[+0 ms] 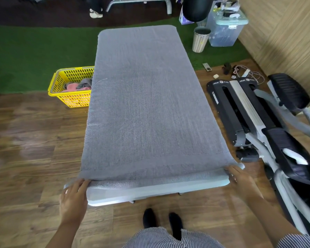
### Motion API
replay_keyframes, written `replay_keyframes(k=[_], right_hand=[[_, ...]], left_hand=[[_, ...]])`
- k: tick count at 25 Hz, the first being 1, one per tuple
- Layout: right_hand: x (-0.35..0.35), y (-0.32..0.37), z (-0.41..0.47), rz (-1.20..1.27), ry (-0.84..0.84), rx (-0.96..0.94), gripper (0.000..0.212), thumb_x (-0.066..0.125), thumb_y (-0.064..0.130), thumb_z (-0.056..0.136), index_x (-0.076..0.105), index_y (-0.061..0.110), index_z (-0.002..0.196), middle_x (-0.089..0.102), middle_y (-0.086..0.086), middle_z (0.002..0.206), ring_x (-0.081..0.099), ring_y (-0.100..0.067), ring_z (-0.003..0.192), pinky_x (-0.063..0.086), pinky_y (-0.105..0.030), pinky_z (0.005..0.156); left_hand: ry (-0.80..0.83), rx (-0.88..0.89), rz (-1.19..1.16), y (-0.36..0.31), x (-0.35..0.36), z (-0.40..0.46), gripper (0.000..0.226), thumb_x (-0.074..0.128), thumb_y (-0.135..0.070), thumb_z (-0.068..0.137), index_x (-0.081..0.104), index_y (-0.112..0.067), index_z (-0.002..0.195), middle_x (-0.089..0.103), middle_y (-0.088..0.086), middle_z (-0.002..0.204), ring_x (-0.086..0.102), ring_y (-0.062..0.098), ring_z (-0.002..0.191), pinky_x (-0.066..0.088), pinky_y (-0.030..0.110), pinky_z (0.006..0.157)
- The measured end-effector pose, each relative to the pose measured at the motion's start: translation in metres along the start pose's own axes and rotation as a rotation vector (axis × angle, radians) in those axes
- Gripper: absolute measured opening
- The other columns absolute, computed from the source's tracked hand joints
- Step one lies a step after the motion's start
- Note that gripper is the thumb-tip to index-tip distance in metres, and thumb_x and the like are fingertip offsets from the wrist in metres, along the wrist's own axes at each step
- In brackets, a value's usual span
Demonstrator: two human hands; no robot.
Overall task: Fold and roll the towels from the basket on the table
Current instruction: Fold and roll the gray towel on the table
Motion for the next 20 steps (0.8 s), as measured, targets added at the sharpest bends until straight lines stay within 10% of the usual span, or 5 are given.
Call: replay_keyframes(k=[7,20], right_hand=[[-0.002,0.001,0.010,-0.083,-0.046,-0.104,0.010,0.064,-0.005,0.072,0.066,0.005,0.073,0.052,0.003,0.068,0.052,-0.028,0.070,0.038,-0.030,0.061],[0.012,-0.005,0.009,-0.081,0.061,0.017,0.035,0.063,-0.006,0.074,0.066,0.008,0.106,0.062,-0.002,0.111,0.063,-0.027,0.069,0.049,-0.034,0.058]], left_hand=[[0.141,0.086,0.112,0.032,0.013,-0.014,0.050,0.036,-0.011,0.061,0.061,-0.024,0.101,0.062,0.000,0.085,0.066,0.025,0.075,0.038,0.053,0.073],[-0.006,0.219,-0.020,-0.014,0.007,-0.012,0.035,0.040,-0.022,0.083,0.063,-0.018,0.110,0.068,0.001,0.098,0.061,0.024,0.094,0.033,0.041,0.097]])
Point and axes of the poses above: each hand's wrist, its own z-axis towards the middle knuckle, its own x-axis out of the palm, y = z × x, the point moved 8 cm from there along z, towards the middle knuckle
